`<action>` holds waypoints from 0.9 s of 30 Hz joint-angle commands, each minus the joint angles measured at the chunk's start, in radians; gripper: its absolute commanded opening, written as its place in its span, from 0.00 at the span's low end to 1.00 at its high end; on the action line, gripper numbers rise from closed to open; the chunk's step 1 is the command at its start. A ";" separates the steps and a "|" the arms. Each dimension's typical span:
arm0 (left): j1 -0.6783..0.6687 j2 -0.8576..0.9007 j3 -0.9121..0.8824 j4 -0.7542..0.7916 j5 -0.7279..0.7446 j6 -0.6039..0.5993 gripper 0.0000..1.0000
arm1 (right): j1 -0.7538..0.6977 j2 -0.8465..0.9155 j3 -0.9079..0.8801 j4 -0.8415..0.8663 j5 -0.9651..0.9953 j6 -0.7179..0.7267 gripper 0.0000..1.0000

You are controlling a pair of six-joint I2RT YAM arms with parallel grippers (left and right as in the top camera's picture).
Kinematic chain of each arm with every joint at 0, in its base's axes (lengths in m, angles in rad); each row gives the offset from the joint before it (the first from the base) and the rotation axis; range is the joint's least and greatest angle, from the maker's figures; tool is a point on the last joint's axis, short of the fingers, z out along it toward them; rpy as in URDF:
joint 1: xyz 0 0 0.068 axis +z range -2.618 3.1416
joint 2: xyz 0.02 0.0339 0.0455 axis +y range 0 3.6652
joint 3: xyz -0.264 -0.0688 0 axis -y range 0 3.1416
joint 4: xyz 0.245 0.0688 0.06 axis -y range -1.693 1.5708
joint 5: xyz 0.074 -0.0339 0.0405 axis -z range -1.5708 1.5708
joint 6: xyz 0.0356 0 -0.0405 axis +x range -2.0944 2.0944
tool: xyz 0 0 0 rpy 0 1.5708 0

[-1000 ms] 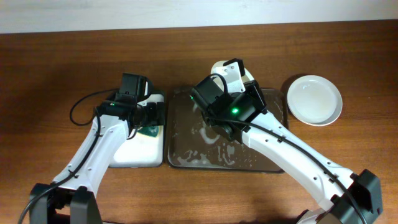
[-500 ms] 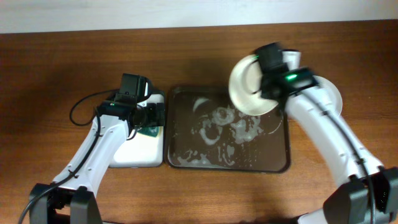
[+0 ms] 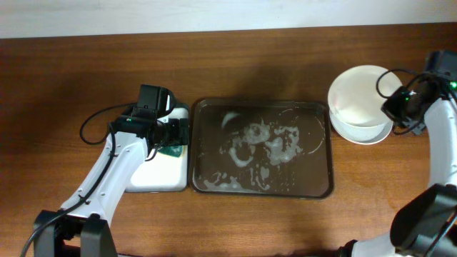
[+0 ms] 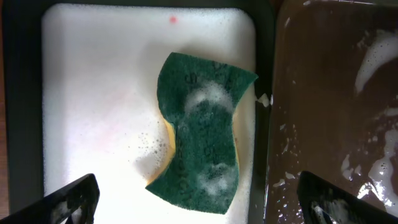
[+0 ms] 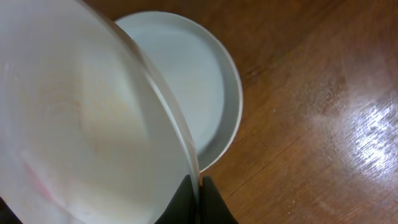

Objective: Clean dirty plates on tray and stack at the side

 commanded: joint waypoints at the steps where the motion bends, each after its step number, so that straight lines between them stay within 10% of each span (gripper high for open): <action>1: 0.006 -0.005 0.012 0.002 -0.004 -0.005 1.00 | -0.035 0.049 -0.004 0.018 -0.043 0.008 0.04; 6: 0.006 -0.005 0.012 0.002 -0.004 -0.005 1.00 | -0.033 0.074 -0.004 0.019 -0.110 -0.008 0.40; 16: 0.006 -0.005 0.012 0.002 -0.004 -0.005 1.00 | 0.079 0.075 -0.111 -0.169 -0.125 -0.161 0.20; 27: 0.006 -0.005 0.012 0.002 -0.004 -0.005 1.00 | 0.177 0.075 -0.397 0.236 -0.099 -0.193 0.08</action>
